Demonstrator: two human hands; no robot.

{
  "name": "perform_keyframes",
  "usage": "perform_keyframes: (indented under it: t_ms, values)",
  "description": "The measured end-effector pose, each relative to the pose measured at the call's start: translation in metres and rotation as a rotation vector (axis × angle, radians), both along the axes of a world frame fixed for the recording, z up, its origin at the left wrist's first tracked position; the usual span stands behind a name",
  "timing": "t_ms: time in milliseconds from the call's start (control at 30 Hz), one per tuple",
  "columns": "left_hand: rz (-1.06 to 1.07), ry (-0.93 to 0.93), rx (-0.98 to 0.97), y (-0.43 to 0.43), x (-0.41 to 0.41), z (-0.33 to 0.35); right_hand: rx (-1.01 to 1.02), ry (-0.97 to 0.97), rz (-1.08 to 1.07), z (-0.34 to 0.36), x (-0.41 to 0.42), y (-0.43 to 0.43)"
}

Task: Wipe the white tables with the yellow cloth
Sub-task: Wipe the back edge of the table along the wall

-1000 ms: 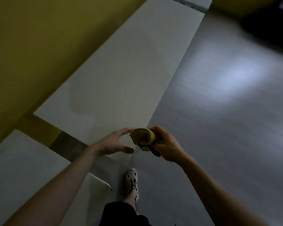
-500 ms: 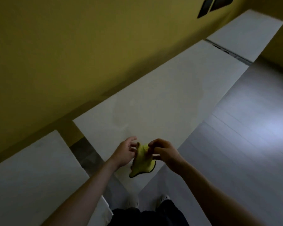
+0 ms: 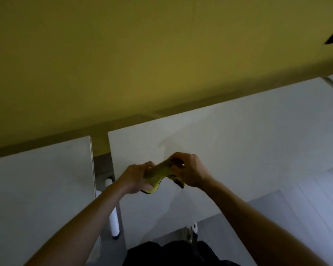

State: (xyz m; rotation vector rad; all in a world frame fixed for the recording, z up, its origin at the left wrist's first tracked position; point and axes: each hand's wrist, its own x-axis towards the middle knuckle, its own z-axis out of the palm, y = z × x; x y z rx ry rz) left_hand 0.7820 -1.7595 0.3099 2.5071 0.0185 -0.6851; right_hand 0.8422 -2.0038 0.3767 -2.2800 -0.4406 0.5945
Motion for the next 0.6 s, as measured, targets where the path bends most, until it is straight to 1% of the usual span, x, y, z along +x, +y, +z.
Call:
perform_keyframes:
  t_ms: [67, 167, 200, 267, 333, 367, 400, 433, 467, 500, 533, 600]
  values:
    - [0.189, 0.028, -0.03, 0.003, 0.0, -0.005, 0.016, -0.045, -0.015, -0.001, 0.021, -0.017]
    - [0.446, -0.03, -0.128, -0.004, -0.004, -0.005, -0.025, -0.141, -0.013, -0.012, 0.045, -0.033]
    - [0.523, -0.024, -0.157, -0.006, -0.006, -0.004, -0.03, -0.141, -0.046, -0.016, 0.051, -0.033]
    - [0.699, -0.037, -0.305, -0.013, -0.011, -0.006, -0.024, -0.097, -0.114, -0.018, 0.057, -0.025]
    - [0.853, -0.079, -0.414, -0.023, -0.02, -0.005, 0.01, -0.018, -0.08, -0.022, 0.053, -0.008]
    - [0.905, -0.065, -0.508, -0.031, -0.024, 0.0, 0.045, 0.047, -0.028, -0.024, 0.048, 0.003]
    - [0.944, -0.043, -0.644, -0.04, -0.027, 0.012, 0.081, 0.12, 0.041, -0.027, 0.041, 0.014]
    - [0.948, -0.013, -0.79, -0.047, -0.03, 0.022, 0.097, 0.186, 0.126, -0.03, 0.034, 0.025]
    - [0.928, -0.023, -0.85, -0.049, -0.035, 0.026, 0.096, 0.231, 0.219, -0.034, 0.028, 0.035]
    - [0.923, -0.054, -0.861, -0.048, -0.041, 0.026, 0.086, 0.268, 0.308, -0.038, 0.024, 0.044]
    - [0.978, -0.073, -0.814, -0.043, -0.049, 0.021, 0.086, 0.312, 0.371, -0.04, 0.021, 0.052]
    - [1.137, -0.115, -0.7, -0.035, -0.066, 0.014, 0.137, 0.43, 0.401, -0.048, 0.021, 0.062]
